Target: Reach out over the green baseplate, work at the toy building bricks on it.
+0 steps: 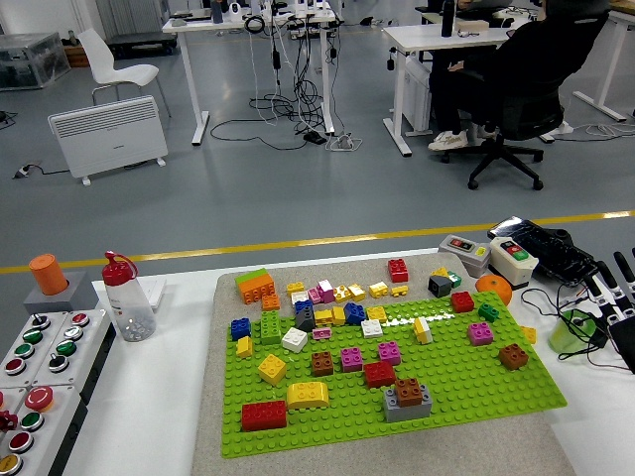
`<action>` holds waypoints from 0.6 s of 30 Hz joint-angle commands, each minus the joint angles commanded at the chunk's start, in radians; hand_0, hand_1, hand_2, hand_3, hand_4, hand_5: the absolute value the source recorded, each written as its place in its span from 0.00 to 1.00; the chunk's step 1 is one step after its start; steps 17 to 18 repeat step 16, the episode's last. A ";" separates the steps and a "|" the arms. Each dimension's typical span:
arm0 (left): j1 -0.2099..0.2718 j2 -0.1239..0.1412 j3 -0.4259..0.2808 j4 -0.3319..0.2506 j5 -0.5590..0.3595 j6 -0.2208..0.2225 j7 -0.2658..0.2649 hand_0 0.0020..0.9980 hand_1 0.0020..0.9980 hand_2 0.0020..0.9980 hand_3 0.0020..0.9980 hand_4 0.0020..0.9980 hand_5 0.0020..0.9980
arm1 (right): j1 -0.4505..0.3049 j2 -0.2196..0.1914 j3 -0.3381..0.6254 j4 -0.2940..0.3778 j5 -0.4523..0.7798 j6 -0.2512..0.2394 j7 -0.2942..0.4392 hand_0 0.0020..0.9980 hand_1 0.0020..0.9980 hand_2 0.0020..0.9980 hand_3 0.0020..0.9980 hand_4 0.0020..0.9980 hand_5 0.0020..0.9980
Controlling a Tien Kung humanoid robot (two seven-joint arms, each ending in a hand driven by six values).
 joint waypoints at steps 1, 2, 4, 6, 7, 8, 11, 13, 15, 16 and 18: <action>-0.001 0.000 0.000 0.000 0.000 0.000 0.000 0.65 0.69 0.67 0.57 0.29 1.00 | -0.001 0.000 0.001 0.000 -0.002 0.000 -0.001 0.81 0.80 0.81 0.79 0.63 0.22; -0.001 0.000 0.000 0.000 0.000 0.000 -0.001 0.65 0.69 0.67 0.57 0.29 1.00 | -0.002 0.001 0.002 -0.001 -0.004 0.000 -0.002 0.80 0.79 0.80 0.78 0.63 0.24; -0.002 0.000 0.001 0.000 0.000 0.000 -0.001 0.65 0.69 0.67 0.57 0.29 1.00 | -0.003 0.002 0.005 -0.001 -0.002 0.000 -0.004 0.80 0.79 0.80 0.78 0.63 0.24; -0.003 0.000 0.001 0.000 -0.001 0.000 -0.001 0.65 0.69 0.67 0.57 0.29 1.00 | -0.005 0.002 0.008 0.000 0.000 -0.002 -0.006 0.80 0.79 0.80 0.78 0.63 0.24; -0.003 0.000 0.001 0.000 -0.001 0.000 -0.001 0.65 0.69 0.67 0.57 0.29 1.00 | -0.005 0.002 0.009 0.000 0.002 -0.003 -0.006 0.80 0.79 0.80 0.78 0.63 0.24; -0.003 0.000 0.001 0.000 -0.001 0.000 -0.001 0.65 0.69 0.68 0.57 0.29 1.00 | -0.006 0.002 0.010 -0.001 0.001 -0.004 -0.007 0.79 0.78 0.80 0.78 0.62 0.24; -0.001 -0.001 0.001 0.000 0.000 0.001 -0.001 0.65 0.69 0.68 0.57 0.29 1.00 | -0.009 0.002 0.011 0.000 -0.018 -0.014 -0.013 0.79 0.78 0.80 0.78 0.62 0.24; 0.000 -0.002 0.002 0.000 -0.001 0.001 -0.001 0.65 0.69 0.68 0.57 0.29 1.00 | -0.011 0.002 0.010 0.002 -0.038 -0.019 -0.014 0.79 0.78 0.80 0.78 0.62 0.24; 0.002 -0.003 0.003 0.000 -0.001 0.002 -0.001 0.65 0.69 0.68 0.57 0.29 1.00 | -0.014 0.000 0.008 0.006 -0.071 -0.023 -0.013 0.79 0.78 0.80 0.78 0.62 0.24; 0.003 -0.003 0.003 0.000 -0.001 0.002 -0.001 0.65 0.69 0.68 0.57 0.29 1.00 | -0.017 -0.001 0.006 0.008 -0.090 -0.025 -0.012 0.79 0.78 0.80 0.78 0.62 0.24; 0.003 -0.003 0.003 0.000 -0.001 0.002 -0.001 0.65 0.69 0.68 0.57 0.29 1.00 | -0.017 -0.001 0.006 0.008 -0.090 -0.025 -0.012 0.79 0.78 0.80 0.78 0.62 0.24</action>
